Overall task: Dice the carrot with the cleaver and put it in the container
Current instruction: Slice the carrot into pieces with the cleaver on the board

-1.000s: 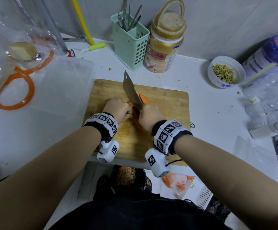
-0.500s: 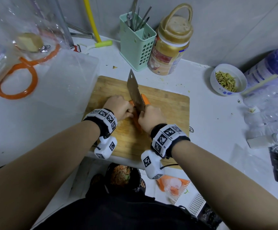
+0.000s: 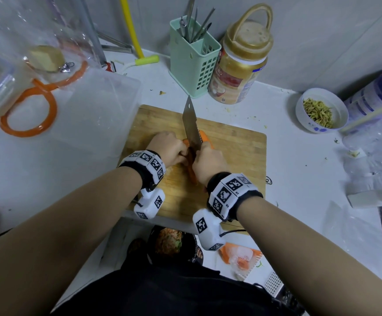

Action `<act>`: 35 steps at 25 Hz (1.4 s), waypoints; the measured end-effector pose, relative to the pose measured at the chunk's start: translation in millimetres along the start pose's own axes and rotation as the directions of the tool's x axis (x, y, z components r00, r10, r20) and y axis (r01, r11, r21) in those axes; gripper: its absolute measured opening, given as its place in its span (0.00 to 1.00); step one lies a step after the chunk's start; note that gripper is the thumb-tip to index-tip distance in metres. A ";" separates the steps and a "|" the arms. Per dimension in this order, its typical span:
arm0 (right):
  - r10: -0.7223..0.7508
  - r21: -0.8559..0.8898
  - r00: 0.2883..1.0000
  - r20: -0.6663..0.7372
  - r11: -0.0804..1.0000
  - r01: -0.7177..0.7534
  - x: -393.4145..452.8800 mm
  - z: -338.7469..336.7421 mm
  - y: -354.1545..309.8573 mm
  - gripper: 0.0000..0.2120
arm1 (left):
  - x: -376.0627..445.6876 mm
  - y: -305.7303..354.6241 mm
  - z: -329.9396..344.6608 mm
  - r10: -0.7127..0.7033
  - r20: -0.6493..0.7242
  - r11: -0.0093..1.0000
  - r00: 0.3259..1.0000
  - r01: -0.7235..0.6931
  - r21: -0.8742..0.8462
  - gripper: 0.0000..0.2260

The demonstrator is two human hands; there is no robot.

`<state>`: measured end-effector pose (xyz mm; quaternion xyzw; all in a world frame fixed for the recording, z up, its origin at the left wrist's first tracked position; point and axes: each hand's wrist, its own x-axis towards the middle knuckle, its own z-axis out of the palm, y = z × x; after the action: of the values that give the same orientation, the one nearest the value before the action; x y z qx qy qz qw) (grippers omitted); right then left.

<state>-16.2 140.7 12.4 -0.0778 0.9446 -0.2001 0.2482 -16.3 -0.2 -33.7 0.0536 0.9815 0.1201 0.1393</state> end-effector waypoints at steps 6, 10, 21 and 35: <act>-0.030 -0.008 1.000 0.007 1.000 0.030 8.2 -1.0 -1.2 0.15 | 1.4 0.2 2.8 0.000 -0.017 0.999 1.000 0.001 0.047 0.13; -0.052 -0.015 0.999 0.008 0.999 0.052 11.4 -3.4 -2.5 0.14 | 3.0 1.9 -1.1 0.034 -0.011 0.984 0.999 -0.031 0.177 0.15; -0.051 -0.020 0.998 -0.045 0.999 0.050 19.2 10.6 -2.2 0.17 | 4.8 -0.3 -4.6 0.082 0.028 0.977 0.996 -0.086 0.197 0.12; -0.086 0.008 0.996 0.032 0.996 0.086 22.7 -5.1 -0.3 0.17 | 1.9 4.4 -3.4 0.026 0.030 0.960 0.999 -0.033 0.280 0.14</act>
<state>-38.3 136.5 6.7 -0.1207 0.9356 -0.2125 0.2549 -18.8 3.6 -29.9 0.0891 0.9858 -0.0186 0.1411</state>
